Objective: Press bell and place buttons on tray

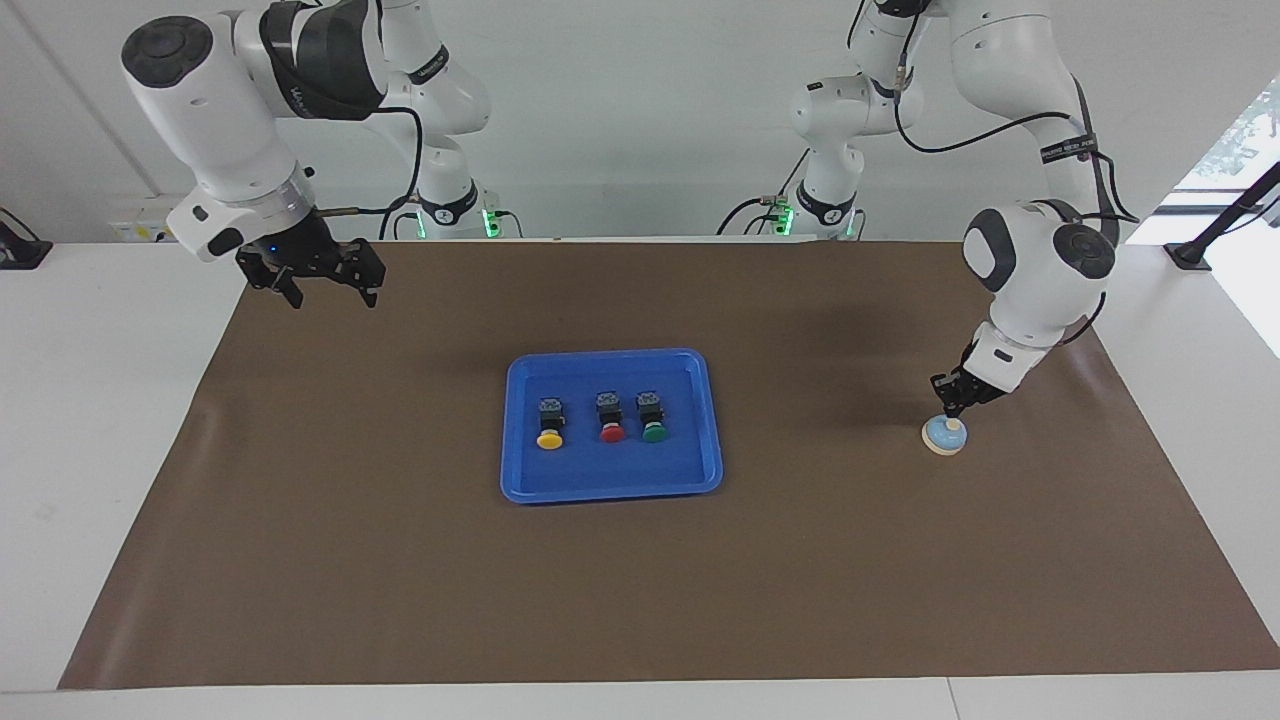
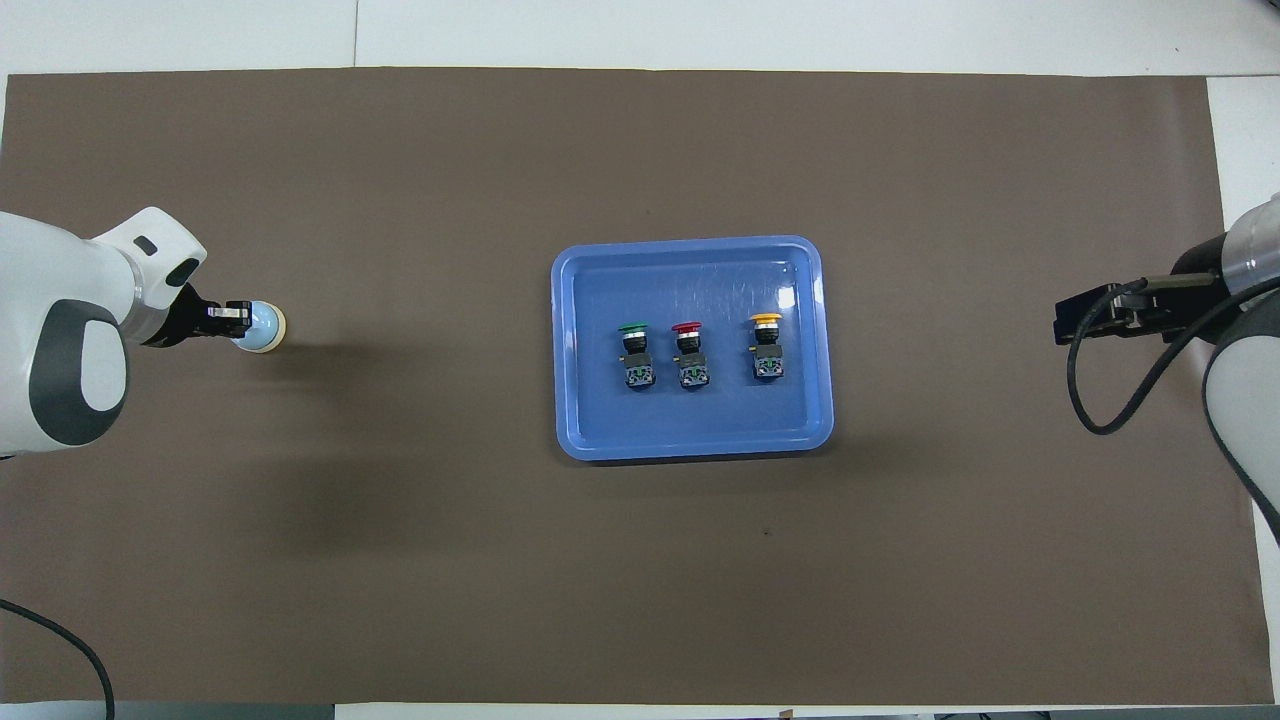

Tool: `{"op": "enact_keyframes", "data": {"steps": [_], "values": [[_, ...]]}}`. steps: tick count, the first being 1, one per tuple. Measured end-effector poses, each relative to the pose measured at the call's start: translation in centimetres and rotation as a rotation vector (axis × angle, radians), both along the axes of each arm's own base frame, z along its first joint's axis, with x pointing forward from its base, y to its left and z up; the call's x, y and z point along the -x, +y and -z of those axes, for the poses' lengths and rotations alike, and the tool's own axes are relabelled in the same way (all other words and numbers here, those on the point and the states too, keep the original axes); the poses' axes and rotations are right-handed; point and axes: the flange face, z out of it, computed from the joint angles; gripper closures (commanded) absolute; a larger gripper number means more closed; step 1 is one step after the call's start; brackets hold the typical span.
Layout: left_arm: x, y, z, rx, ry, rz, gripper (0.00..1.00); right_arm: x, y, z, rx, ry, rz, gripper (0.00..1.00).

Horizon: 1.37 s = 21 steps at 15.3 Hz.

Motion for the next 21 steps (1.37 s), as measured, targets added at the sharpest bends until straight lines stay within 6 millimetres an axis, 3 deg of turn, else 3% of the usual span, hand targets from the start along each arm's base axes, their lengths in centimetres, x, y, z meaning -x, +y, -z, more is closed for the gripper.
{"op": "enact_keyframes", "data": {"steps": [9, 10, 13, 15, 17, 21], "values": [[-0.5, 0.3, 1.8, 0.001, -0.003, -0.005, 1.0, 0.0, 0.0, 0.0, 0.0, 0.0, 0.0, 0.0], [-0.5, 0.3, 1.7, 0.001, -0.002, -0.004, 0.88, 0.0, 0.0, 0.0, 0.0, 0.0, 0.0, 0.0], [-0.8, -0.1, 0.9, 0.003, 0.04, 0.005, 0.0, 0.0, 0.0, 0.0, 0.0, 0.0, 0.0, 0.0], [-1.4, -0.9, -1.9, 0.005, 0.084, 0.021, 0.0, 0.0, 0.0, 0.0, 0.0, 0.0, 0.0, 0.0], [-1.3, -2.1, -6.7, 0.004, 0.118, 0.042, 0.0, 0.0, 0.0, 0.0, 0.0, 0.0, 0.0, 0.0], [2.1, -3.2, -16.6, -0.002, 0.127, 0.06, 0.0, 0.0, 0.0, 0.0, 0.0, 0.0, 0.0, 0.0]]}}
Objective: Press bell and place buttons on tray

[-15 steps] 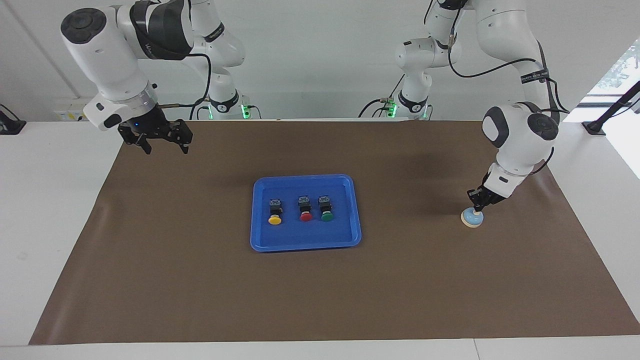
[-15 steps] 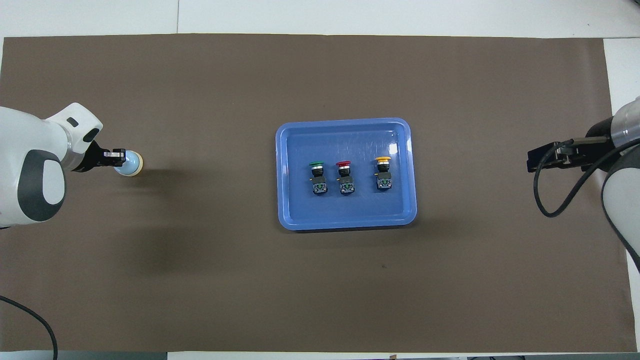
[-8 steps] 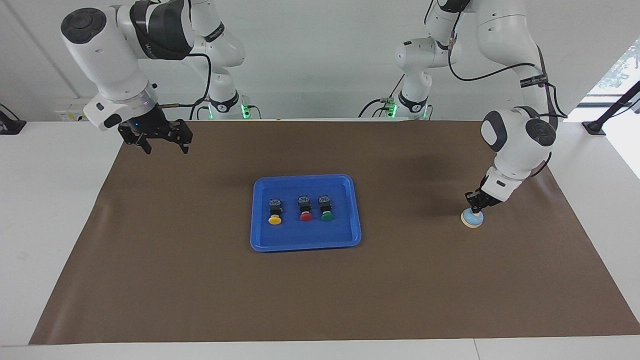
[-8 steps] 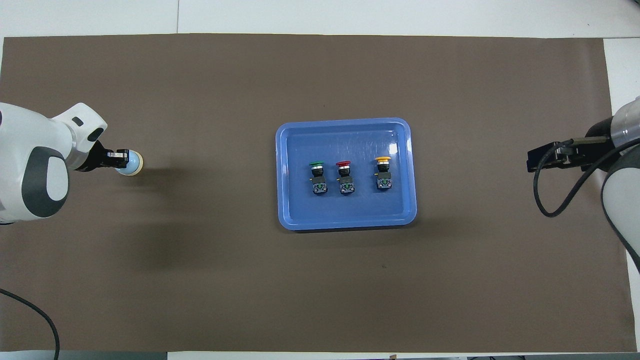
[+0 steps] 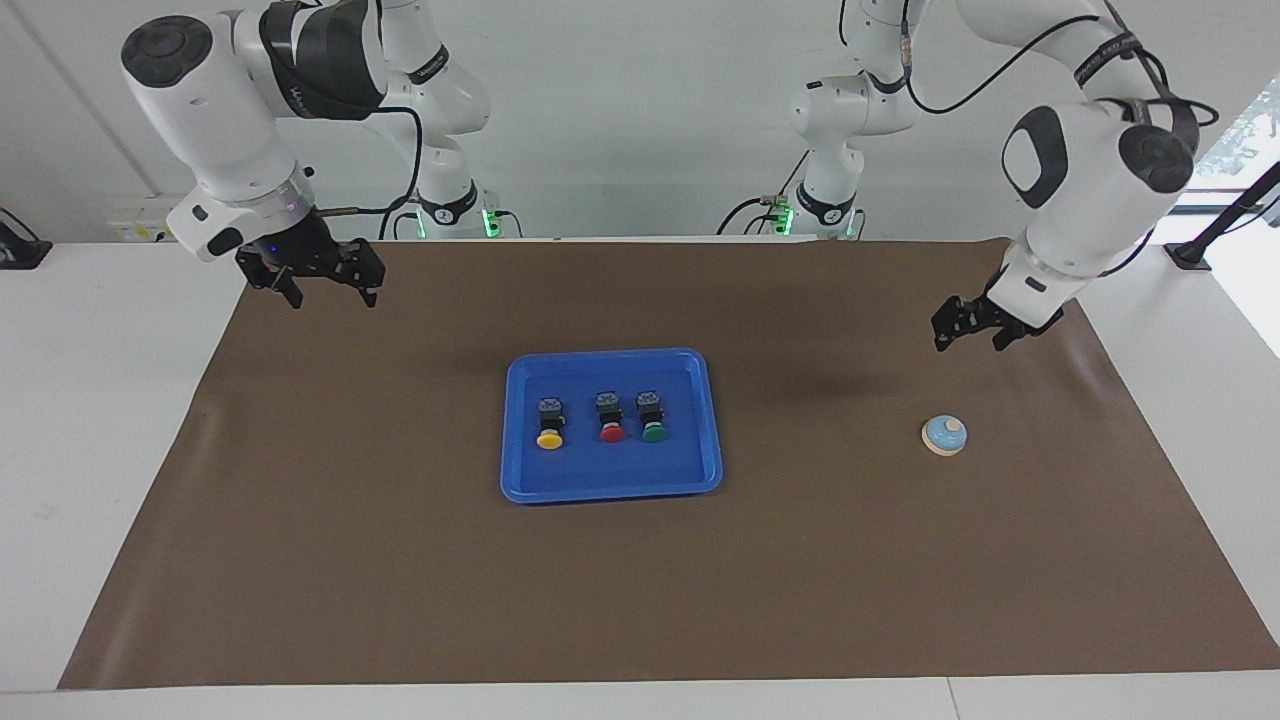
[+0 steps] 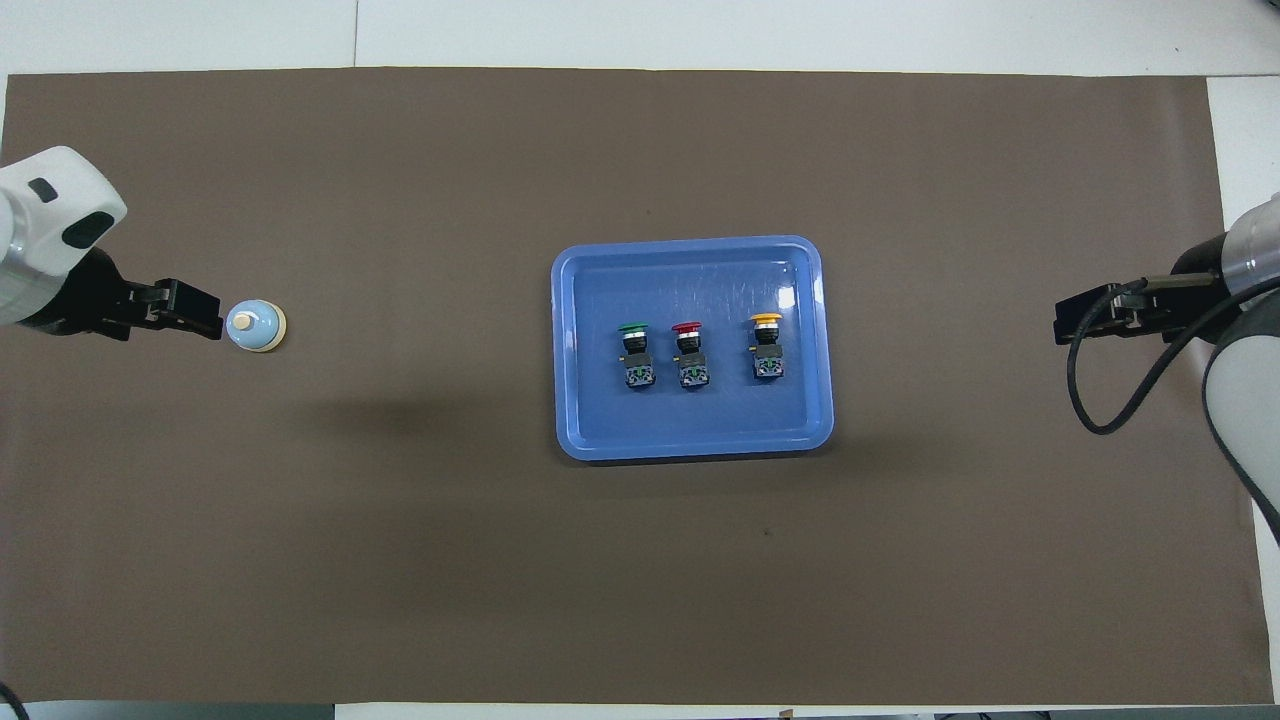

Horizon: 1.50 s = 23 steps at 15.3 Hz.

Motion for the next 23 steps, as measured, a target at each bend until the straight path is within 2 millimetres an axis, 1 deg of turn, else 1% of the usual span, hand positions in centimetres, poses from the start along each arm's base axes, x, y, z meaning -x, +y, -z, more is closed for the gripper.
{"op": "enact_keyframes", "data": {"steps": [1, 2, 3, 8, 12, 16, 18, 21, 23], "values": [[0.9, 0.0, -1.5, -0.001, -0.003, 0.0, 0.0, 0.0, 0.0, 0.0, 0.0, 0.0, 0.0, 0.0], [1.6, 0.1, -2.5, -0.002, -0.003, -0.001, 0.0, 0.0, 0.0, 0.0, 0.0, 0.0, 0.0, 0.0], [2.0, 0.1, -2.9, -0.003, 0.003, -0.002, 0.0, 0.0, 0.0, 0.0, 0.0, 0.0, 0.0, 0.0], [2.0, -0.4, -2.5, -0.003, 0.012, 0.008, 0.0, 0.0, 0.0, 0.0, 0.0, 0.0, 0.0, 0.0], [1.9, 0.1, -2.5, -0.003, 0.012, -0.001, 0.0, 0.0, 0.0, 0.0, 0.0, 0.0, 0.0, 0.0], [1.9, 0.1, -2.8, -0.003, 0.007, -0.001, 0.0, 0.0, 0.0, 0.0, 0.0, 0.0, 0.0, 0.0], [2.0, -0.3, -4.1, -0.003, 0.005, 0.006, 0.0, 0.0, 0.0, 0.0, 0.0, 0.0, 0.0, 0.0], [2.4, -0.5, -6.8, -0.003, -0.005, 0.011, 0.0, 0.0, 0.0, 0.0, 0.0, 0.0, 0.0, 0.0], [2.5, -0.5, -7.4, -0.003, -0.014, 0.012, 0.0, 0.0, 0.0, 0.0, 0.0, 0.0, 0.0, 0.0]]}}
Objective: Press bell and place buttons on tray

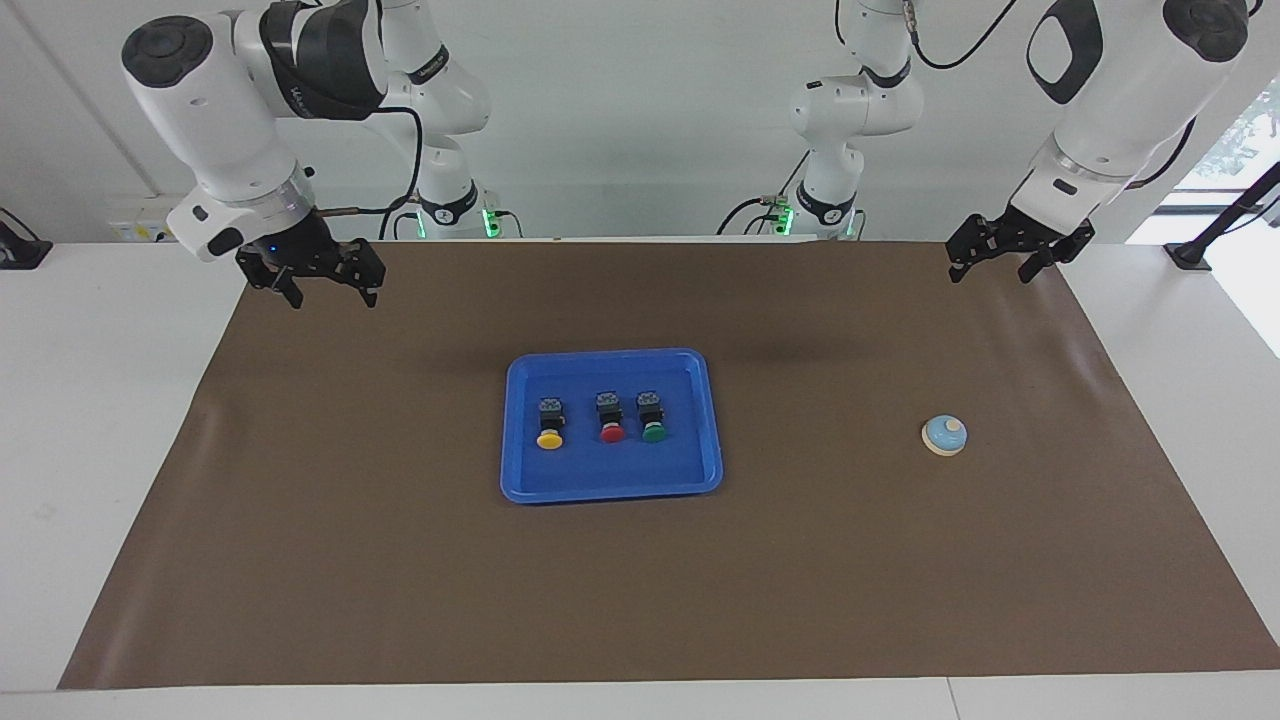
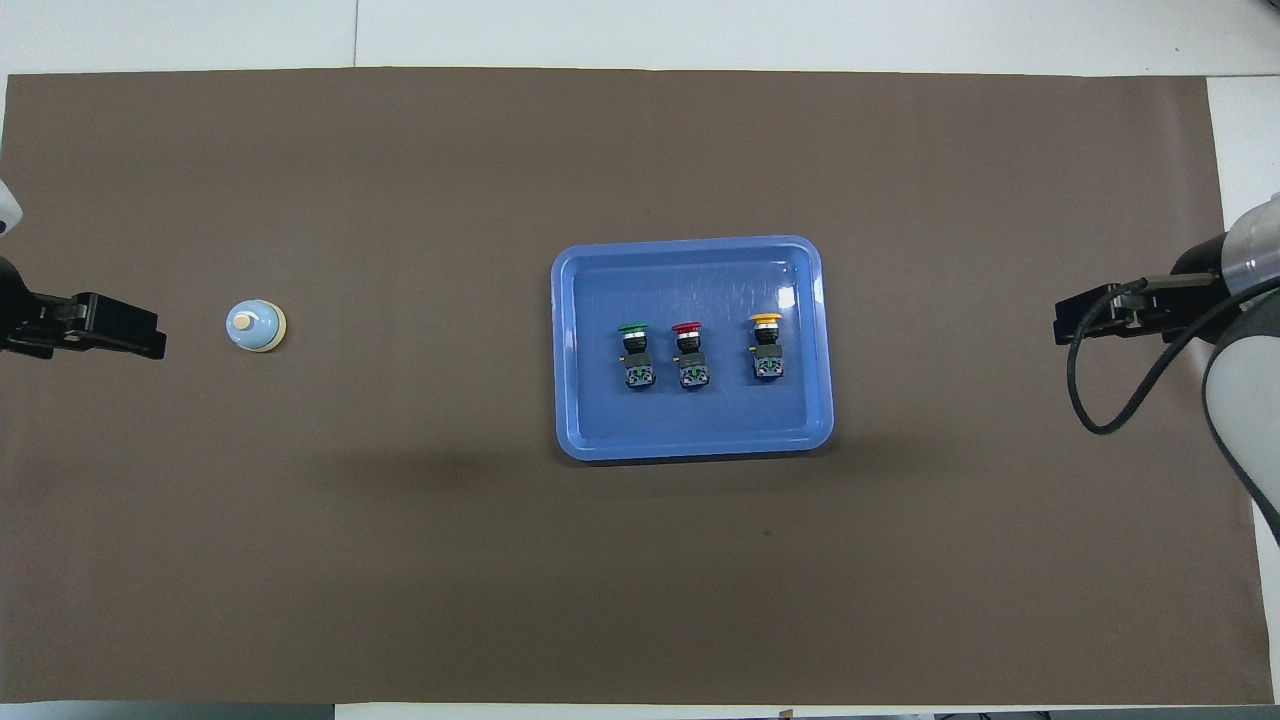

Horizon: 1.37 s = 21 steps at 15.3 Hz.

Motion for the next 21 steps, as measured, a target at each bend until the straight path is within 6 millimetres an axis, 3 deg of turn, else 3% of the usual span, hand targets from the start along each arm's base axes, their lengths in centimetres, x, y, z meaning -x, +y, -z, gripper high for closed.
{"op": "enact_keyframes", "data": {"steps": [21], "values": [[-0.81, 0.32, -0.46, 0.003, -0.069, -0.008, 0.0, 0.0, 0.0, 0.0, 0.0, 0.0, 0.0, 0.0]]}}
